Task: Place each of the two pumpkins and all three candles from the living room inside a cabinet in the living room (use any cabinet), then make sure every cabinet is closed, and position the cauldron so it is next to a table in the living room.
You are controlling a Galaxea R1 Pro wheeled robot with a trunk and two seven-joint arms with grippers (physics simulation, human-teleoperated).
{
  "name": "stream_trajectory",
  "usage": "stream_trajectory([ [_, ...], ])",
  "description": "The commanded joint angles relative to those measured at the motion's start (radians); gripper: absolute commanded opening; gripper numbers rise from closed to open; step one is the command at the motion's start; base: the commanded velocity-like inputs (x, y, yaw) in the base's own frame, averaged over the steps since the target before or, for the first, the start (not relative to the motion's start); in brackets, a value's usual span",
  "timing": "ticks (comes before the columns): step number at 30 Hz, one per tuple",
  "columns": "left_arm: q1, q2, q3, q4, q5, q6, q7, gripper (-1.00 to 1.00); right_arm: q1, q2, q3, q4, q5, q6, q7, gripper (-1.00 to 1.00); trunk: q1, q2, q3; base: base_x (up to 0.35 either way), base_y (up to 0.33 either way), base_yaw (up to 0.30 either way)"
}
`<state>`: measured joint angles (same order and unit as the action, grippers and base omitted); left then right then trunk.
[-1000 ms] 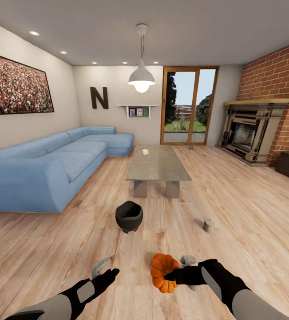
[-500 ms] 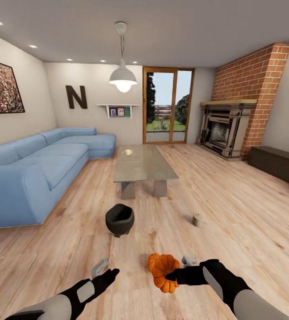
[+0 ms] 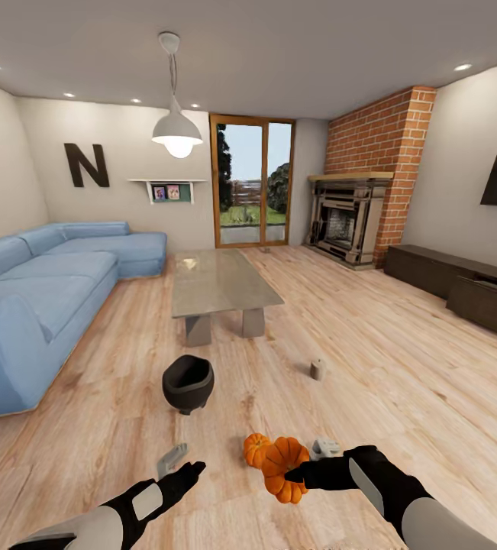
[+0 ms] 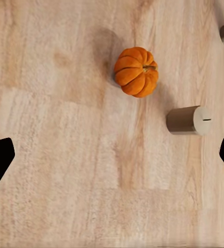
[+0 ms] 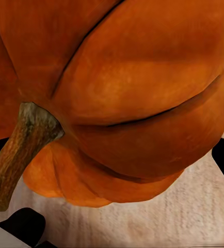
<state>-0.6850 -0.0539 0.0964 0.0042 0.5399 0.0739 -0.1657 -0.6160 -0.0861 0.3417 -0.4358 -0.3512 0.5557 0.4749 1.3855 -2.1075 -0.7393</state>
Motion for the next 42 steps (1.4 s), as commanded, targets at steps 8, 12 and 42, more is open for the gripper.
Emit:
stream_trajectory([
  [8, -0.001, 0.000, 0.008, 0.000, 0.002, 0.004, -0.002, 1.00, -0.001, 0.000, 0.005, -0.002, -0.005, 0.004, -0.003, -1.00, 0.000, 0.000, -0.001, 0.000, 0.013, -0.297],
  [12, -0.001, 0.000, 0.008, 0.000, 0.002, 0.004, -0.001, 1.00, -0.001, -0.001, 0.005, -0.001, -0.005, 0.004, -0.004, -1.00, 0.000, 0.000, 0.001, 0.000, 0.001, -0.297],
  [42, -0.001, 0.000, 0.008, 0.000, 0.002, 0.006, 0.000, 1.00, -0.001, 0.000, 0.004, -0.001, -0.005, 0.005, -0.007, -1.00, 0.000, 0.000, 0.007, 0.166, 0.063, -0.297],
])
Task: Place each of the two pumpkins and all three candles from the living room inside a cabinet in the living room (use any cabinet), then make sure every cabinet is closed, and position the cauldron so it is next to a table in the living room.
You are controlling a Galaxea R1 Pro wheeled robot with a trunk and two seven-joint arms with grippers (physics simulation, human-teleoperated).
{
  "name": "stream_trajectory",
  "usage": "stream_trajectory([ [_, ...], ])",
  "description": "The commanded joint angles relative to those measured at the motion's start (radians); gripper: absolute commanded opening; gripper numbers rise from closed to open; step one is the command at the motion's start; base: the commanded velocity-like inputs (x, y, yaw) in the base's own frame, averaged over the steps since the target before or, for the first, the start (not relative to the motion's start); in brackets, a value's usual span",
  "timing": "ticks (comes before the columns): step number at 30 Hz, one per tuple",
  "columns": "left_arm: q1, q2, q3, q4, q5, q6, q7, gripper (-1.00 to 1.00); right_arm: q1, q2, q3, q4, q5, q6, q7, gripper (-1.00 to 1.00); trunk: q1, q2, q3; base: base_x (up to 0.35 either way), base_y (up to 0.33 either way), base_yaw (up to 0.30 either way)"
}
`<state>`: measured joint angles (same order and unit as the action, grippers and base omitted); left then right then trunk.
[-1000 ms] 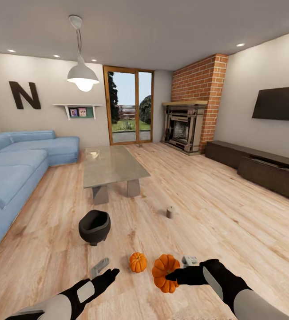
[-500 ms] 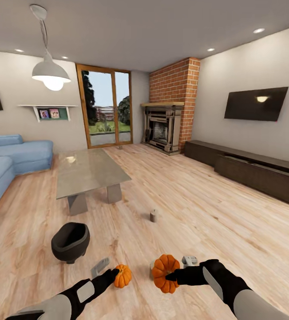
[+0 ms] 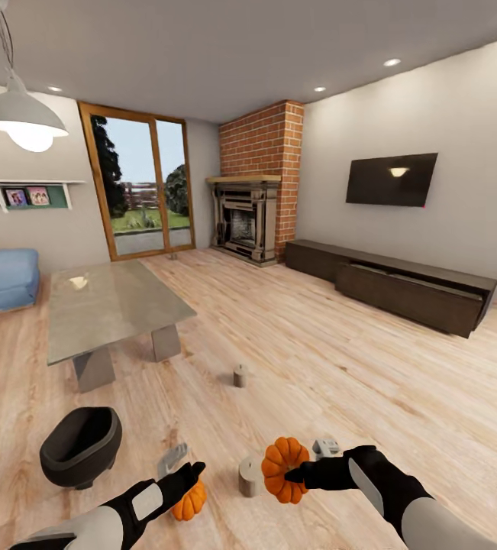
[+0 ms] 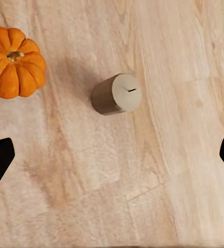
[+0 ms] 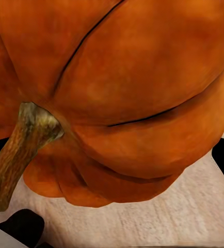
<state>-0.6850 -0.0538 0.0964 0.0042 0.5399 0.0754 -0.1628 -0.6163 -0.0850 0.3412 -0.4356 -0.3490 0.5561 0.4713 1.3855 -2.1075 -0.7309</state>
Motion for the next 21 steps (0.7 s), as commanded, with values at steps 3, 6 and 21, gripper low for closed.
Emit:
stream_trajectory([
  [3, -0.001, 0.000, 0.008, 0.000, 0.002, 0.004, -0.003, 1.00, 0.000, -0.001, 0.005, -0.002, -0.007, 0.005, -0.003, -1.00, 0.000, 0.000, -0.001, 0.001, 0.147, -0.297],
  [6, -0.001, 0.000, 0.008, 0.000, 0.002, 0.004, -0.003, 1.00, 0.000, -0.001, 0.005, -0.002, -0.007, 0.005, -0.003, -1.00, 0.000, 0.000, -0.001, 0.001, 0.234, -0.297],
  [21, -0.001, 0.000, 0.007, 0.000, 0.000, 0.004, -0.005, 1.00, 0.000, -0.001, 0.005, -0.002, -0.008, 0.004, -0.004, -1.00, 0.000, 0.000, -0.002, 0.000, 0.134, -0.065],
])
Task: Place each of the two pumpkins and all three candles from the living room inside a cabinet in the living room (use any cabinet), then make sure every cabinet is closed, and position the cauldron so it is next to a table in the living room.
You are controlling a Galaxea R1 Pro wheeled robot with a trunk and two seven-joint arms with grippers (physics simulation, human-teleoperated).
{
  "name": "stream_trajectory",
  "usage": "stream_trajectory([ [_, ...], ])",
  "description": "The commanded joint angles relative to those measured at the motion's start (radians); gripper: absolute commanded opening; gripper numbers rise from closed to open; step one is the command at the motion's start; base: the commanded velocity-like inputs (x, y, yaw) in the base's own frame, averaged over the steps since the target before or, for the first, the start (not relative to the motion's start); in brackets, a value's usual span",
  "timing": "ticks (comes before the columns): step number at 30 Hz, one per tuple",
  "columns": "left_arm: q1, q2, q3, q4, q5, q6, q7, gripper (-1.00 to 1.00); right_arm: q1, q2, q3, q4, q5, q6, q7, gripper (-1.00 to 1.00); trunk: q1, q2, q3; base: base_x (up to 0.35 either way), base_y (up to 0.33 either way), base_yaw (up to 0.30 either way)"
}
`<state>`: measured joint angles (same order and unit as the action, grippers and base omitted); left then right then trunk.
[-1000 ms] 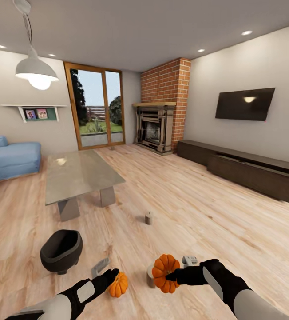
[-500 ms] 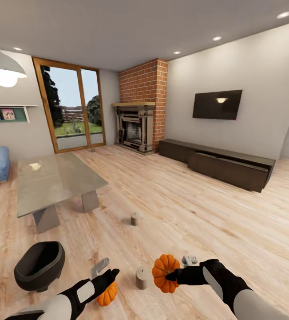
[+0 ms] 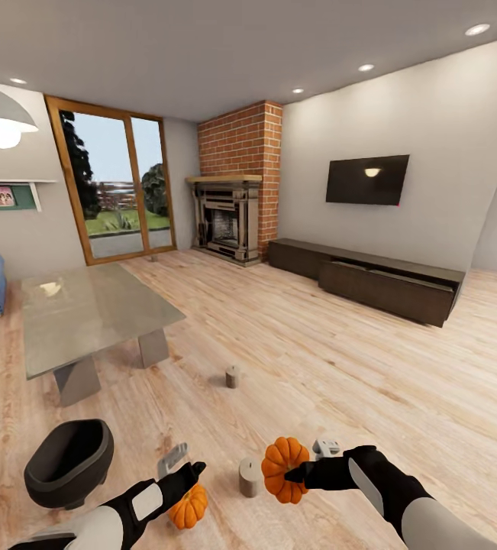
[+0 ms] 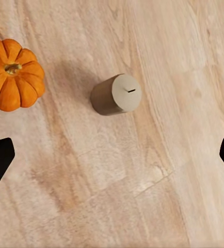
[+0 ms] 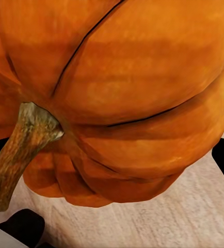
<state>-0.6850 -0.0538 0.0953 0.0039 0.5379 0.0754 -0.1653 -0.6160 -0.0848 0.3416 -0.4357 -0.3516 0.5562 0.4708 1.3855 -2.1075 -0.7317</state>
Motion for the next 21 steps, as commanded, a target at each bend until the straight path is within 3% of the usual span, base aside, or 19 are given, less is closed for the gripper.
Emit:
stream_trajectory([
  [1, -0.001, 0.000, 0.008, 0.000, 0.000, 0.005, -0.004, 1.00, -0.001, -0.001, 0.005, -0.002, -0.005, 0.004, -0.003, -1.00, 0.000, 0.000, -0.001, 0.000, 0.004, -0.001],
  [5, -0.001, -0.001, 0.008, -0.002, -0.022, 0.006, -0.010, 1.00, -0.001, -0.001, 0.004, -0.002, -0.006, 0.004, 0.001, -1.00, 0.000, 0.000, -0.001, 0.000, 0.001, 0.000],
  [11, -0.001, -0.016, 0.008, -0.002, -0.025, 0.008, -0.001, 1.00, -0.001, -0.009, -0.003, -0.002, -0.008, 0.004, 0.006, -1.00, 0.000, 0.000, -0.001, 0.000, 0.000, 0.000],
  [13, -0.001, -0.017, 0.009, -0.002, -0.024, 0.011, 0.001, 1.00, -0.001, -0.027, -0.040, -0.008, -0.009, 0.004, 0.008, -1.00, 0.000, 0.000, -0.001, 0.000, 0.000, 0.000],
  [14, -0.001, -0.024, 0.008, -0.002, -0.025, 0.018, 0.002, 1.00, -0.001, -0.039, -0.094, -0.012, -0.009, 0.006, 0.010, -1.00, 0.000, 0.000, -0.001, 0.000, 0.000, 0.000],
  [15, -0.001, -0.031, 0.008, -0.003, -0.025, 0.027, 0.002, 1.00, -0.001, -0.045, -0.115, -0.013, -0.009, 0.007, 0.010, -1.00, 0.000, 0.000, -0.001, 0.000, 0.000, 0.000],
  [21, -0.001, -0.043, 0.009, -0.015, -0.025, 0.068, 0.058, 1.00, -0.002, -0.060, -0.147, -0.091, -0.008, 0.012, 0.011, -1.00, 0.000, 0.000, -0.001, 0.000, 0.000, 0.000],
])
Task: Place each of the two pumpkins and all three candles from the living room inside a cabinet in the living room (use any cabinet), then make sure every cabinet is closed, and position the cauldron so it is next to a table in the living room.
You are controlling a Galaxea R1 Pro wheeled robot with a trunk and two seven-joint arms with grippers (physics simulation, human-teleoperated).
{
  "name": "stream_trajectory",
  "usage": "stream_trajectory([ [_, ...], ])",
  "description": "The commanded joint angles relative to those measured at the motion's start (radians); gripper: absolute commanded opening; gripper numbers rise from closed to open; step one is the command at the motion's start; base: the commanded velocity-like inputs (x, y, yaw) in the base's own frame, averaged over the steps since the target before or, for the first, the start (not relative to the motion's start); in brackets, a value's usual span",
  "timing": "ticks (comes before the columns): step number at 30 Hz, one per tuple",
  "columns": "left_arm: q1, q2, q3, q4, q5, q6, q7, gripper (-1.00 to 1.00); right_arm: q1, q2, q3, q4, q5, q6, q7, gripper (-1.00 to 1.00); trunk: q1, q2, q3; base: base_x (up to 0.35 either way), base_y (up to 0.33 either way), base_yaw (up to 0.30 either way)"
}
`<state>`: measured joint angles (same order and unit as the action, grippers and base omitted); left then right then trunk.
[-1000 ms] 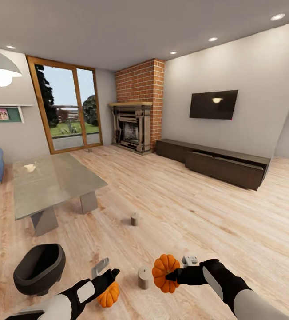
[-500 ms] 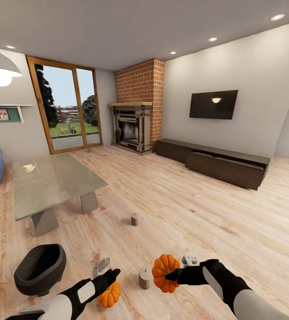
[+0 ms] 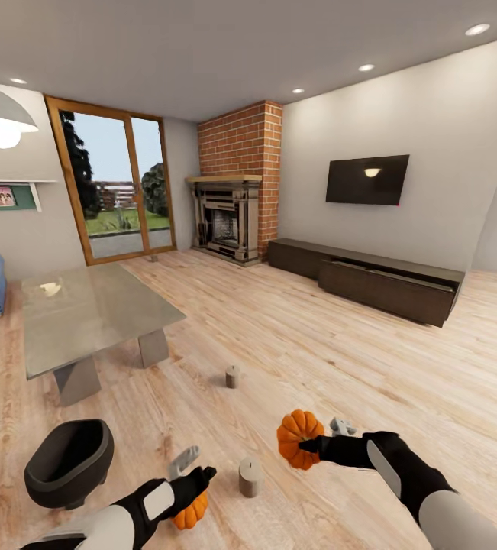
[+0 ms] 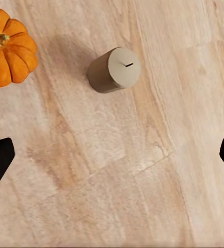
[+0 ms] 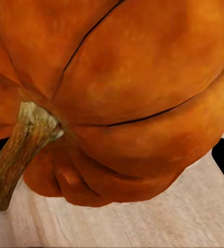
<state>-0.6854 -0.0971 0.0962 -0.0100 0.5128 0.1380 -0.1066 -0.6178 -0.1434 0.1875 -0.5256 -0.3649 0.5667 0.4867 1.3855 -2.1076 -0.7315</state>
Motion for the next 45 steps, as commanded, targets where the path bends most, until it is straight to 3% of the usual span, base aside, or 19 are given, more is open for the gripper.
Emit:
stream_trajectory([
  [1, 0.000, -0.001, 0.008, -0.007, 0.000, 0.010, 0.027, 1.00, 0.000, -0.003, 0.006, -0.037, 0.005, 0.004, -0.004, -1.00, 0.000, 0.000, -0.001, 0.000, 0.000, 0.000],
  [6, 0.000, 0.003, 0.011, -0.040, 0.003, 0.046, 0.091, 1.00, 0.003, -0.012, 0.004, -0.166, 0.005, 0.016, -0.004, -1.00, 0.000, 0.000, -0.001, 0.000, 0.000, 0.000],
  [12, 0.000, 0.020, 0.012, -0.092, 0.004, 0.139, 0.098, 1.00, 0.005, -0.014, 0.002, -0.234, 0.004, 0.082, -0.003, -1.00, 0.000, 0.000, -0.001, 0.000, 0.000, 0.000],
  [19, -0.003, 0.065, 0.014, -0.117, 0.004, 0.216, 0.018, 1.00, 0.005, -0.016, -0.004, -0.309, 0.003, 0.170, -0.004, -1.00, 0.000, 0.000, -0.001, 0.000, 0.000, 0.000],
  [23, -0.010, 0.100, 0.014, -0.119, 0.006, 0.290, -0.022, 1.00, 0.004, -0.016, -0.006, -0.458, 0.003, 0.330, -0.008, -1.00, 0.000, 0.000, -0.001, 0.000, 0.000, 0.000],
  [28, -0.012, 0.118, 0.014, -0.120, 0.007, 0.339, -0.036, 1.00, 0.004, -0.014, -0.003, -0.504, 0.004, 0.364, -0.009, -1.00, 0.000, 0.000, -0.001, 0.000, 0.000, 0.000],
  [31, -0.014, 0.158, 0.016, -0.121, 0.009, 0.386, -0.040, 1.00, 0.004, -0.013, 0.003, -0.519, 0.005, 0.373, -0.010, -1.00, 0.000, 0.000, -0.001, 0.000, 0.000, 0.000],
  [34, -0.027, 0.172, 0.016, -0.122, 0.009, 0.427, -0.039, 1.00, 0.004, -0.008, 0.005, -0.527, 0.006, 0.374, -0.010, -1.00, 0.000, 0.000, -0.001, 0.000, 0.000, 0.000],
  [35, -0.062, 0.174, 0.016, -0.123, 0.007, 0.448, -0.035, 1.00, 0.004, -0.005, 0.007, -0.530, 0.005, 0.375, -0.010, -1.00, 0.000, 0.000, -0.001, 0.000, 0.000, 0.000],
  [41, -0.096, 0.162, 0.012, -0.149, 0.003, 0.447, -0.029, 1.00, 0.005, 0.007, 0.011, -0.531, 0.006, 0.375, -0.010, -1.00, 0.000, 0.000, -0.001, 0.000, 0.000, 0.000],
  [43, -0.098, 0.158, 0.011, -0.161, 0.002, 0.426, -0.028, 1.00, 0.006, 0.009, 0.012, -0.531, 0.006, 0.375, -0.010, -1.00, 0.000, 0.000, -0.001, 0.000, 0.000, 0.000],
  [45, -0.099, 0.131, 0.009, -0.165, 0.001, 0.378, -0.028, 1.00, 0.006, 0.013, 0.012, -0.531, 0.005, 0.373, -0.010, -1.00, 0.000, 0.000, -0.002, 0.000, 0.000, 0.000],
])
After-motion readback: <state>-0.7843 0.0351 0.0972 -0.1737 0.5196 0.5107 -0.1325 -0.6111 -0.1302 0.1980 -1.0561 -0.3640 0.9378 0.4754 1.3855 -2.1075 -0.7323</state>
